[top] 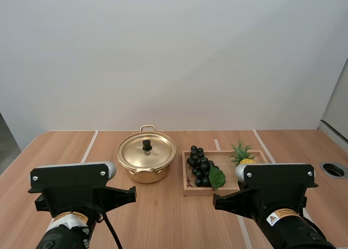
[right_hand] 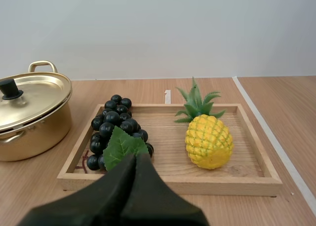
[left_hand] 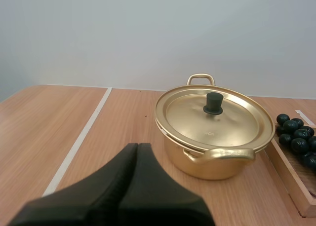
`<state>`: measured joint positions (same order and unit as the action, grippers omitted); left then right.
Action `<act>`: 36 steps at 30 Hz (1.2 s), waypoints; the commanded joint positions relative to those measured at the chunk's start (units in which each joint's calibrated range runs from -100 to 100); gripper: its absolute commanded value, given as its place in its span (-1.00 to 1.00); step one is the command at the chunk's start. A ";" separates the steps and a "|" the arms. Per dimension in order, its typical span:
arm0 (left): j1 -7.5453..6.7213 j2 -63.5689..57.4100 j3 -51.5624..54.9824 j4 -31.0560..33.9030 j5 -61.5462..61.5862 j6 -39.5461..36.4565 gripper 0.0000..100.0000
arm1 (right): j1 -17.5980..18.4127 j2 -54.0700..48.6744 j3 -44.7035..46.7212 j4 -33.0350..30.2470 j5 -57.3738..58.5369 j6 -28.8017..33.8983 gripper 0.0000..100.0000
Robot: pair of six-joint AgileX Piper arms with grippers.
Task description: Open the pot, put the pineapple inside, and close it
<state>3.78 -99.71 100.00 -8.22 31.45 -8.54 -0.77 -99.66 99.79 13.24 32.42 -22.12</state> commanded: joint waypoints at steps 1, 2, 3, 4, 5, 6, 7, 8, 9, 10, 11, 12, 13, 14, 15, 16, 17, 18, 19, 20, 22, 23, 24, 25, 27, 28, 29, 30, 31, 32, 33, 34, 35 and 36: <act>-7.86 -0.29 0.00 6.98 -1.09 -0.96 -1.00 | -0.34 -0.34 0.21 -1.90 -0.72 6.40 -1.00; -7.86 -0.29 0.00 6.98 -1.09 -0.96 -1.00 | -0.34 -0.34 0.21 -1.90 -0.72 6.40 -1.00; -7.86 -0.29 0.00 6.98 -1.09 -0.96 -1.00 | -0.34 -0.34 0.21 -1.90 -0.72 6.40 -1.00; -7.86 -0.29 0.00 6.98 -1.09 -0.96 -1.00 | -0.34 -0.34 0.21 -1.90 -0.72 6.40 -1.00; -7.86 -0.29 0.00 6.98 -1.09 -0.96 -1.00 | -0.34 -0.34 0.21 -1.90 -0.72 6.40 -1.00; -7.86 -0.29 0.00 6.98 -1.09 -0.96 -1.00 | -0.34 -0.34 0.21 -1.90 -0.72 6.40 -1.00; -7.86 -0.29 0.00 6.98 -1.09 -0.96 -1.00 | -0.34 -0.34 0.21 -1.90 -0.72 6.40 -1.00; -7.77 -0.29 0.00 6.98 -1.09 -0.96 -1.00 | -0.34 -0.34 0.21 -1.90 -0.72 6.40 -1.00; -7.70 -0.29 0.00 6.98 -1.09 -0.96 -1.00 | -0.34 -0.34 0.21 -1.90 -0.72 6.40 -1.00; -7.65 -0.29 0.00 6.98 -1.09 -0.96 -1.00 | -0.34 -0.34 0.21 -1.90 -0.72 6.40 -1.00; -7.65 -0.29 0.00 6.98 -1.09 -0.96 -1.00 | -0.26 -0.34 0.21 -1.90 -0.72 6.40 -1.00; -7.68 -0.29 0.00 6.98 -1.09 -0.96 -1.00 | -0.26 -0.34 0.21 -1.90 -0.72 6.40 -1.00; -7.61 -0.29 0.00 6.98 -1.09 -0.96 -1.00 | -0.26 -0.34 0.21 -1.90 -0.72 6.40 -1.00; -7.61 -0.29 0.00 6.98 -1.09 -0.96 -1.00 | -0.26 -0.34 0.21 -1.90 -0.72 6.40 -1.00; -7.54 -0.29 0.00 6.98 -1.09 -0.96 -1.00 | -0.26 -0.34 0.21 -1.90 -0.72 6.40 -1.00; -7.45 -0.29 0.00 6.98 -1.09 -0.96 -1.00 | -0.28 -0.34 0.21 -1.90 -1.44 6.40 -1.00; -7.38 -0.29 0.00 6.98 -1.09 -0.96 -1.00 | -0.28 -0.34 0.21 -1.90 -2.64 6.40 -1.00; -7.38 -0.29 0.00 6.98 -1.27 -0.77 -1.00 | -0.28 -0.34 0.21 -2.05 -4.50 6.40 -1.00; -7.38 -0.29 0.00 7.12 -1.44 -0.68 -1.00 | -0.28 -0.34 0.21 -2.69 -7.29 6.40 -1.00; -7.38 -0.29 0.00 7.18 -1.89 -0.68 -1.00 | -0.28 -0.34 0.21 -2.97 -10.18 6.40 -1.00; -7.38 -0.29 0.00 7.18 -3.49 -0.68 -1.00 | -0.28 -0.34 0.21 -2.97 -19.54 6.40 -1.00; -7.38 -0.29 0.00 7.41 -5.87 -0.60 -1.00 | -0.28 -0.34 0.21 -2.97 -24.01 6.40 -1.00; -7.38 -0.29 0.00 8.22 -9.40 -0.60 -1.00 | -0.28 -0.34 0.21 -2.97 -30.11 6.40 -1.00; -7.38 -0.29 0.00 8.57 -13.16 -0.60 -1.00 | -0.28 -0.34 0.21 -2.97 -36.89 6.40 -1.00; -7.29 -0.29 0.00 10.10 -19.95 -0.60 -1.00 | -0.28 -0.34 0.21 -2.97 -52.09 6.40 -1.00; -7.29 -0.29 0.00 10.46 -23.23 -0.60 -1.00 | -0.28 -0.34 0.21 -2.97 -59.73 6.40 -1.00; -7.29 -0.29 0.00 10.46 -26.91 -0.60 -1.00 | -0.28 -0.34 0.21 -2.97 -65.48 6.40 -1.00; -7.29 -0.29 0.00 10.46 -30.04 -0.60 -1.00 | -0.28 -0.34 0.21 -2.97 -72.03 6.40 -1.00; -7.16 -0.29 0.00 10.46 -34.30 -0.60 -1.00 | -0.28 -0.34 0.21 -2.97 -77.72 6.40 -1.00; -7.18 -0.29 -0.07 10.46 -38.84 -0.60 -1.00 | -0.28 -0.34 0.21 -2.97 -82.13 6.40 -1.00; -7.14 -0.29 -0.67 10.46 -43.53 -0.60 -1.00 | -0.28 -0.34 0.21 -2.97 -84.82 6.30 -1.00; -7.08 -0.29 -1.44 10.46 -48.08 -0.60 -1.00 | -0.28 -0.34 0.21 -2.97 -87.39 6.09 -1.00; -6.88 -0.29 -2.46 10.10 -52.18 -0.71 -1.00 | -0.28 -0.34 0.21 -2.97 -89.01 6.09 -1.00; -6.77 -0.29 -3.74 9.02 -55.62 -1.08 -1.00 | -0.28 -0.34 0.21 -3.10 -90.12 6.09 -1.00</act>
<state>-3.32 -99.71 98.71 1.61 -12.66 -9.02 -0.90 -99.78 99.98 10.55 -50.78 -15.75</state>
